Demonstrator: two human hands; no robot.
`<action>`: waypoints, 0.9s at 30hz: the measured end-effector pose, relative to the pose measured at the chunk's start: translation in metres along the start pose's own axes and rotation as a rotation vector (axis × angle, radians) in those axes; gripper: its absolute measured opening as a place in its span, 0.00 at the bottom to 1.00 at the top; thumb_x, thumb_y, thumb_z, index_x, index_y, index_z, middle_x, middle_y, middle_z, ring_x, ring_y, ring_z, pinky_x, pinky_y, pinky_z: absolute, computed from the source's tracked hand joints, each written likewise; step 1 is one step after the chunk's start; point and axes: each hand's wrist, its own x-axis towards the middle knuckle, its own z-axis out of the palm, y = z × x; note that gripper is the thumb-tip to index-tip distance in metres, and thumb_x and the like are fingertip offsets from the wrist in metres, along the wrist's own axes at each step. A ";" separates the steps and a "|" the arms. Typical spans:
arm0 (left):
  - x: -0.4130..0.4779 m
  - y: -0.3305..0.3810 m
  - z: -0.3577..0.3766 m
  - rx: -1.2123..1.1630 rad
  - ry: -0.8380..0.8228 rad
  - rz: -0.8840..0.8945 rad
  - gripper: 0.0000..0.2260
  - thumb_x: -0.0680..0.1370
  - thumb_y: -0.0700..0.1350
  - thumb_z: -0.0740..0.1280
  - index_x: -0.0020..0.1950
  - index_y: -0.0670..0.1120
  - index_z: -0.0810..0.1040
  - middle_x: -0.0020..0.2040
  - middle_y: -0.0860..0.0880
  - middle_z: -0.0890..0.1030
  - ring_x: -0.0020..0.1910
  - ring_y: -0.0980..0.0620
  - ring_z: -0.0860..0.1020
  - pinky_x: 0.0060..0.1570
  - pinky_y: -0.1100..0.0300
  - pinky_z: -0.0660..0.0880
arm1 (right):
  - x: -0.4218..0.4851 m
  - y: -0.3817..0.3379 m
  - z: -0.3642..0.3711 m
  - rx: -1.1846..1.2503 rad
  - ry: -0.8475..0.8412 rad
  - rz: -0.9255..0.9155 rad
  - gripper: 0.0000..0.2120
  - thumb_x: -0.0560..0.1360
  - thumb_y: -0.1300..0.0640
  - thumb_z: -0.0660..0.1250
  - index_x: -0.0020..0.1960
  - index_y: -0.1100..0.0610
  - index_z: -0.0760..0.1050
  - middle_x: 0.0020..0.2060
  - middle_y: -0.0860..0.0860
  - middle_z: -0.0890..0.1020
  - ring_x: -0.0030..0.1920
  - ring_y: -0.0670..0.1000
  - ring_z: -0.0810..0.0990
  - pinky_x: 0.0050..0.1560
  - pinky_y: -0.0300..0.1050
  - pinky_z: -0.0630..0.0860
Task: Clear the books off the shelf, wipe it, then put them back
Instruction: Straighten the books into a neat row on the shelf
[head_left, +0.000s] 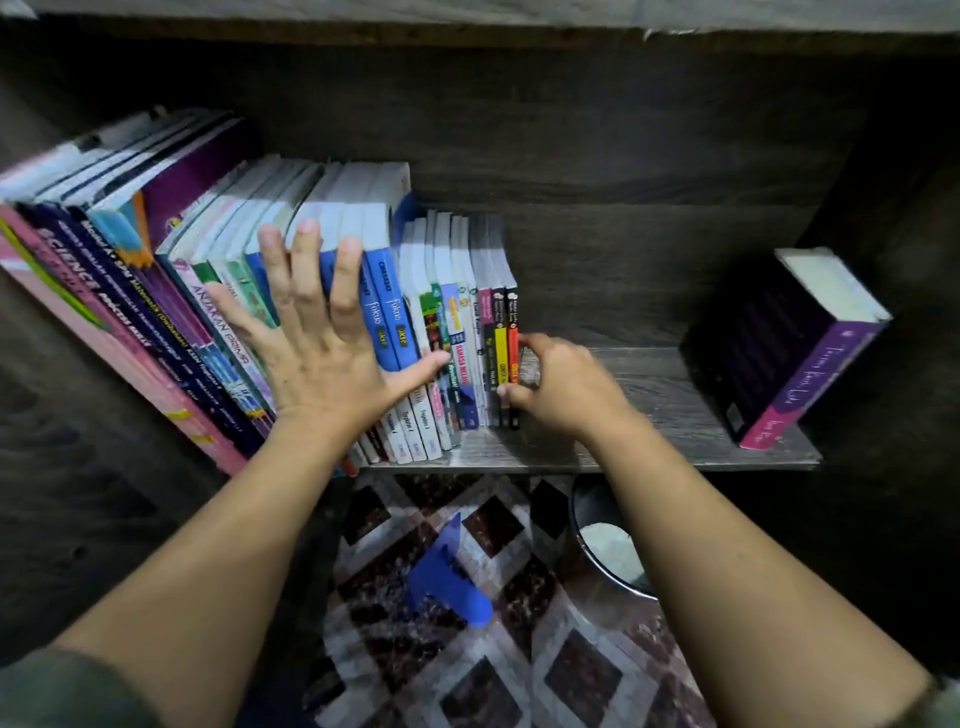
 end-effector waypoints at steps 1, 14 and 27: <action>0.001 0.005 -0.006 -0.014 0.001 -0.004 0.52 0.67 0.76 0.61 0.76 0.48 0.42 0.75 0.47 0.45 0.75 0.39 0.42 0.63 0.32 0.31 | -0.004 0.001 -0.010 -0.058 0.037 -0.004 0.28 0.73 0.45 0.71 0.70 0.51 0.69 0.63 0.55 0.76 0.63 0.58 0.75 0.61 0.51 0.74; 0.018 0.055 -0.034 0.033 -0.125 0.041 0.35 0.72 0.58 0.68 0.72 0.39 0.64 0.72 0.39 0.62 0.73 0.38 0.57 0.70 0.38 0.46 | -0.039 0.107 -0.113 -0.342 0.496 0.589 0.33 0.70 0.48 0.72 0.72 0.51 0.63 0.73 0.62 0.59 0.72 0.66 0.56 0.71 0.62 0.54; 0.023 0.032 -0.046 -0.046 -0.068 0.105 0.30 0.71 0.55 0.69 0.68 0.41 0.70 0.64 0.40 0.72 0.65 0.40 0.68 0.69 0.45 0.58 | -0.032 0.062 -0.098 0.183 0.644 0.441 0.30 0.72 0.53 0.72 0.72 0.47 0.68 0.61 0.59 0.73 0.60 0.62 0.75 0.62 0.50 0.70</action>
